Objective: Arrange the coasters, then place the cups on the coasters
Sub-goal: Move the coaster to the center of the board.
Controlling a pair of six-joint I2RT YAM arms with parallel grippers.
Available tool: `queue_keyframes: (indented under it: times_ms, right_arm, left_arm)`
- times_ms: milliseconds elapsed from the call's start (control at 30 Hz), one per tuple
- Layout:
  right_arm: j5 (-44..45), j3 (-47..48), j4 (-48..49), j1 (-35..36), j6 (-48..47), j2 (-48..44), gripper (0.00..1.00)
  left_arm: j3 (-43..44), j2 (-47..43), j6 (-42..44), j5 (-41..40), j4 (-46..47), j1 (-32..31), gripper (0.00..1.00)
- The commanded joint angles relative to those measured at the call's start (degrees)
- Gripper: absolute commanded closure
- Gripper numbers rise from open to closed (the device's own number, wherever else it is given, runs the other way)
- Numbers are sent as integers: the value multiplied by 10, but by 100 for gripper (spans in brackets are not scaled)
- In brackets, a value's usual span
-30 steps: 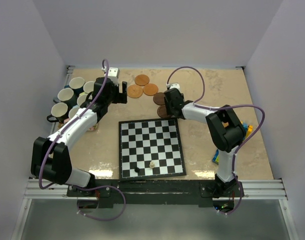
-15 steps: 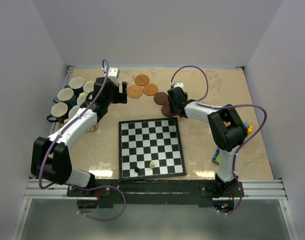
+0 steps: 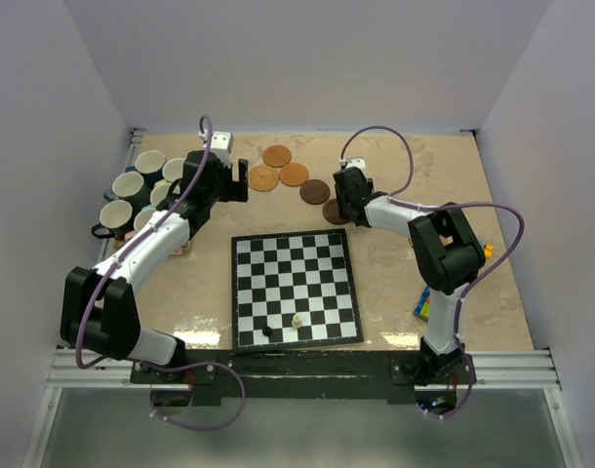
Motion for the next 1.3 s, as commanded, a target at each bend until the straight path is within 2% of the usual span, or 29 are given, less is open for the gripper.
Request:
queue_keyframes:
  times_ms: [0, 400, 500, 733, 833, 967, 1267]
  right_arm:
    - [18, -3, -15, -8, -10, -10, 45]
    - [11, 4, 3, -8, -2, 1, 45]
    - [-9, -7, 21, -8, 1, -25, 43]
    - [-78, -35, 58, -9, 0, -118, 33]
    - [-105, -36, 55, -8, -2, -131, 24]
    - [-132, -37, 39, -8, -12, -119, 8]
    - [-169, -52, 37, -7, -27, -85, 1]
  left_arm:
    - [0, -3, 8, -5, 17, 0, 10]
    - [0, 0, 8, -3, 17, 0, 10]
    - [-1, 1, 8, -3, 18, 0, 10]
    - [-1, -3, 7, -1, 18, 0, 10]
    - [-1, -4, 6, -1, 19, 0, 10]
    - [-1, -6, 5, 2, 20, 0, 10]
    - [-2, -7, 4, 4, 19, 0, 10]
